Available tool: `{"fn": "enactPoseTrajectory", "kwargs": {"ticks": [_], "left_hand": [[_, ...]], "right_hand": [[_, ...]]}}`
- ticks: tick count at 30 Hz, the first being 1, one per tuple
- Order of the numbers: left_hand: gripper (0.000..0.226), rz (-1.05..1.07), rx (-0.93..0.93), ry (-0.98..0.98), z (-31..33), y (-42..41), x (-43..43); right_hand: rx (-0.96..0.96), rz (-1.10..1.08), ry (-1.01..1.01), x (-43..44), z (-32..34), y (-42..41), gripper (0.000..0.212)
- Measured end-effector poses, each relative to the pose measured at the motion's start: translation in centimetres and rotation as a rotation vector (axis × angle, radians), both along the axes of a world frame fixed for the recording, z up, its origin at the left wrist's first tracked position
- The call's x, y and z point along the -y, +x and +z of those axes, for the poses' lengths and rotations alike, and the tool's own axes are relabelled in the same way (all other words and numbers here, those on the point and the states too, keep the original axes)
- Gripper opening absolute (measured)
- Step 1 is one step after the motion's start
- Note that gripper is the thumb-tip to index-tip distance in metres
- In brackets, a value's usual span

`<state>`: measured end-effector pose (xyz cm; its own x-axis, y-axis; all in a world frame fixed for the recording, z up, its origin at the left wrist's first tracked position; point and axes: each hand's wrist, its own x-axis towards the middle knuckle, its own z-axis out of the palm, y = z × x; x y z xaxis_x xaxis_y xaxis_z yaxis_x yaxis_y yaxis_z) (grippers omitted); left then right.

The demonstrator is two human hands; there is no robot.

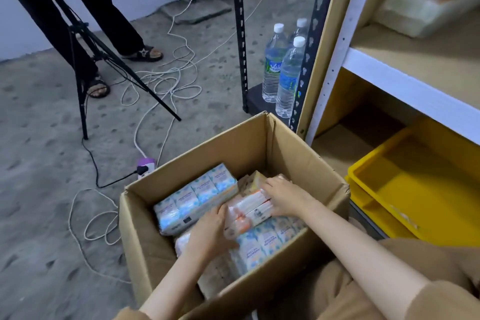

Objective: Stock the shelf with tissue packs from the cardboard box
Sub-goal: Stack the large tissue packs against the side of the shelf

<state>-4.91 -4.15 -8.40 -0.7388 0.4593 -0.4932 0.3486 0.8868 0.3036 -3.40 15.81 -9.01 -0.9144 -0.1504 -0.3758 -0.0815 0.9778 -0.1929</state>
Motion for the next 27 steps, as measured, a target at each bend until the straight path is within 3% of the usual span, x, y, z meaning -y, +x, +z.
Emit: {"fn": "enactPoseTrajectory", "kwargs": {"ticks": [8,12,15,20,27], "left_hand": [[0.082,-0.159,-0.024,-0.184,-1.3,-1.0,0.8],[0.057,-0.141,-0.085,-0.135,-0.9,-1.3,1.1],[0.055,-0.141,-0.130,-0.125,0.4,-1.7,0.8],[0.061,-0.223,-0.225,-0.079,6.4,-3.0,-0.6],[0.068,-0.366,-0.515,0.139,20.7,-2.6,-6.8]], "right_hand": [[0.024,0.178,0.119,0.9,-3.0,-1.8,0.058],[0.014,0.147,0.069,0.4,-2.0,-1.6,0.050],[-0.014,0.122,0.072,0.2,-0.4,-1.3,0.047],[-0.141,0.041,0.056,-1.9,5.2,-0.4,0.049],[-0.437,-0.160,0.012,-8.3,19.6,4.1,0.055]]}}
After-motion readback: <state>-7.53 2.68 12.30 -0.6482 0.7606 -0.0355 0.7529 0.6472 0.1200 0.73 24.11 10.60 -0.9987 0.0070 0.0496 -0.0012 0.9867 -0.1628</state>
